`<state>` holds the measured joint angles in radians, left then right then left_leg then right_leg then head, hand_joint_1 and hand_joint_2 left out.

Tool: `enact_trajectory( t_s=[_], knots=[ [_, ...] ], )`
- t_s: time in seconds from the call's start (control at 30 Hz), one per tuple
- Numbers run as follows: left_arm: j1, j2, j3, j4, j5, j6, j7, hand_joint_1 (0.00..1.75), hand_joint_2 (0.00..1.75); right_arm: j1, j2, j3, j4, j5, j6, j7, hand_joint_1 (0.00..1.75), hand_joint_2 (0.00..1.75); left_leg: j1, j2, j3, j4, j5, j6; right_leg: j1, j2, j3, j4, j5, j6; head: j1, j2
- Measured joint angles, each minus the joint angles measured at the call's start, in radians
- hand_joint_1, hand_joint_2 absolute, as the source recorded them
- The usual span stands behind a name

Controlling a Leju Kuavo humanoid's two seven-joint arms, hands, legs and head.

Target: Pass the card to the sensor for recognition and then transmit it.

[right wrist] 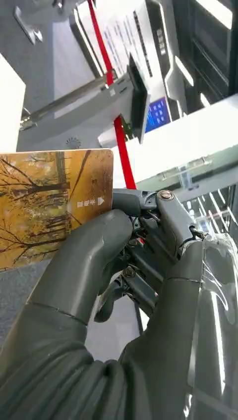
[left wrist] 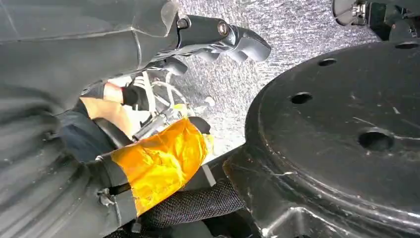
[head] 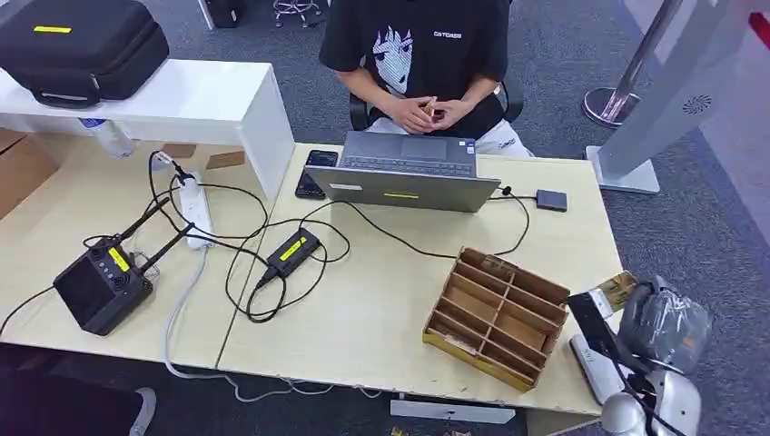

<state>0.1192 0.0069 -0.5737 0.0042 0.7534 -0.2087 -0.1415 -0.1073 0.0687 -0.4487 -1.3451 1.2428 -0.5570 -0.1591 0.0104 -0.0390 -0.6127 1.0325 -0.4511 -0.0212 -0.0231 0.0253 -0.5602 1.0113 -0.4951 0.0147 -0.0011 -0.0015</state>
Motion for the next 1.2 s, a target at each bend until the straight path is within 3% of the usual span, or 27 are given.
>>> enact_trajectory(
  t_s=[0.4,0.6,0.77,1.2],
  knots=[
    [0.0,-0.002,-0.001,0.002,0.011,0.0,0.0,0.0,1.75,0.011,0.039,-0.04,-0.052,-0.002,0.002,-0.002,1.75,1.75,0.0,0.002,0.0,0.0,0.0,0.0,0.0,0.001,0.0,0.0,0.0,0.0,0.0,0.0],
    [0.0,-0.002,-0.002,0.002,0.02,0.0,0.0,0.0,1.75,0.011,0.04,-0.049,-0.052,0.054,0.003,0.042,1.75,1.75,0.0,0.002,0.0,0.0,0.0,0.0,0.0,0.001,0.0,0.0,0.0,0.0,0.0,0.0],
    [0.0,-0.003,-0.004,0.002,0.028,0.0,0.001,0.0,1.75,0.011,0.04,-0.054,-0.038,0.147,0.052,0.111,1.75,1.75,0.0,0.002,0.0,0.0,0.0,0.0,0.0,0.001,0.0,0.0,0.0,0.0,0.0,0.0],
    [0.0,-0.003,-0.013,0.003,0.05,0.0,0.003,0.0,1.75,0.008,0.034,-0.051,0.031,0.219,0.166,0.173,1.75,1.75,0.0,0.002,0.0,0.0,0.0,0.0,0.0,0.001,0.0,0.0,0.0,0.0,0.0,0.0]
  ],
)
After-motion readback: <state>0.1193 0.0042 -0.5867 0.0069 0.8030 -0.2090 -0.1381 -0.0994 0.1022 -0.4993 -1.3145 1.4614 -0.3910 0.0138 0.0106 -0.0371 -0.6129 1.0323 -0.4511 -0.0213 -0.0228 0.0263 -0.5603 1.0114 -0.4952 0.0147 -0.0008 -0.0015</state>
